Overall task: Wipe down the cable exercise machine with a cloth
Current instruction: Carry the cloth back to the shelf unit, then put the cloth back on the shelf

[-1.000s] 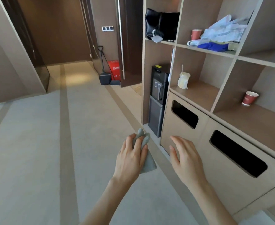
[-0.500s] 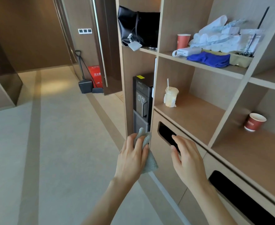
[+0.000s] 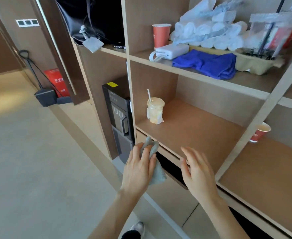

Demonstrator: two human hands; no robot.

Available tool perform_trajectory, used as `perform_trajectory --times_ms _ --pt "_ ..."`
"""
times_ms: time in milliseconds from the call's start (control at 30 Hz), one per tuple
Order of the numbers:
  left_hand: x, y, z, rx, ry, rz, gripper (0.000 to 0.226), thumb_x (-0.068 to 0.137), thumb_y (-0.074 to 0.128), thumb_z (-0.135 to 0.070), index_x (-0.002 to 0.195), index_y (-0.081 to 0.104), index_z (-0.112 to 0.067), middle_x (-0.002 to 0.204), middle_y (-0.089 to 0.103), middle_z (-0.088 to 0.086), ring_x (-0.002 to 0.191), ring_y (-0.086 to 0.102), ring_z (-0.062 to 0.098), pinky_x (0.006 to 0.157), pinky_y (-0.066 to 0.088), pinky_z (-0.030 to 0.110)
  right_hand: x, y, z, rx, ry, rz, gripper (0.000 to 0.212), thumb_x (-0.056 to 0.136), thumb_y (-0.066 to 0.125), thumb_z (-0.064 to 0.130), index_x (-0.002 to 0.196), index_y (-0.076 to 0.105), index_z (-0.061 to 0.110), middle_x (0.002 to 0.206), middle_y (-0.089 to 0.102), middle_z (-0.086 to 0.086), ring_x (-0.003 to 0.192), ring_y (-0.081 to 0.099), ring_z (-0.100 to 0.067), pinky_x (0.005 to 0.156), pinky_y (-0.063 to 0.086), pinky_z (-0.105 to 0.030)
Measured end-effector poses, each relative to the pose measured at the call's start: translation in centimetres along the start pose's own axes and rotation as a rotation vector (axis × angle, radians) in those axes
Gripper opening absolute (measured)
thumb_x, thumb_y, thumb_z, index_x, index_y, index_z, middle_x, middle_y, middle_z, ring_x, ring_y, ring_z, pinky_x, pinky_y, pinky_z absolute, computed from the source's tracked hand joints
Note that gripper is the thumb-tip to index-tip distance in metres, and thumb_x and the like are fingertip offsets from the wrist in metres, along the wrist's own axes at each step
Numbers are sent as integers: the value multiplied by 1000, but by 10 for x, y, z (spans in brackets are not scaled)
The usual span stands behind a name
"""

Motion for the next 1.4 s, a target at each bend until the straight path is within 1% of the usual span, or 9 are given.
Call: perform_trajectory --times_ms 167,300,433,633,833,900,1033,1200,1400 --pt "66 46 31 -12 94 81 44 104 27 -33 116 61 -8 117 57 10 103 56 24 81 55 36 40 37 -34 -123 122 -23 38 94 44 24 118 64 2 111 66 -11 96 62 -28 84 47 -33" --pt "116 78 49 -45 168 86 36 102 31 -31 103 60 -9 95 56 11 76 56 23 59 53 32 60 60 -59 -224 228 -27 39 93 43 25 117 65 4 110 67 -10 95 63 -29 83 50 -38" --pt "147 135 64 50 346 216 57 108 14 -29 109 65 -3 106 62 14 93 52 27 79 49 36 66 78 -75 -287 328 -73 38 93 43 24 115 66 4 109 66 -9 97 58 -23 81 53 -36" --pt "189 167 49 -145 395 136 26 97 40 -28 114 52 -12 106 61 19 88 64 32 59 58 36 64 97 -101 -349 453 -60 36 92 44 23 114 66 5 108 65 -9 92 60 -24 77 56 -38" --pt "185 257 22 -56 498 388 32 93 43 -30 103 64 -8 92 59 14 68 61 29 54 55 38 52 101 -133 -417 567 -33 35 91 44 23 113 66 6 109 65 -12 90 61 -27 75 56 -41" --pt "169 280 18 -29 509 483 39 92 40 -31 103 68 -8 98 62 14 77 65 31 64 57 41 47 105 -141 -430 580 -6 35 91 44 23 112 66 6 109 65 -12 90 60 -26 74 56 -40" --pt "141 307 19 10 534 616 48 96 36 -35 126 62 -9 135 57 10 125 51 30 102 45 48 38 112 -152 -431 617 43 37 91 43 23 112 66 5 109 65 -13 91 61 -28 75 55 -42" --pt "133 315 21 82 570 690 52 97 31 -39 136 54 -15 144 49 7 132 46 28 106 40 50 31 119 -153 -399 648 69 37 89 42 22 112 66 5 109 65 -12 89 61 -28 74 55 -40" --pt "134 315 21 132 582 736 54 93 32 -43 131 58 -15 136 56 11 125 53 32 101 45 51 30 130 -158 -378 669 93 37 88 41 20 111 66 5 109 66 -12 91 62 -28 75 56 -40"
Point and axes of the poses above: each hand's wrist, its own x-axis towards the middle knuckle, its own y-axis out of the palm, z = x × y, the point moved 9 cm from there along x, towards the middle knuckle
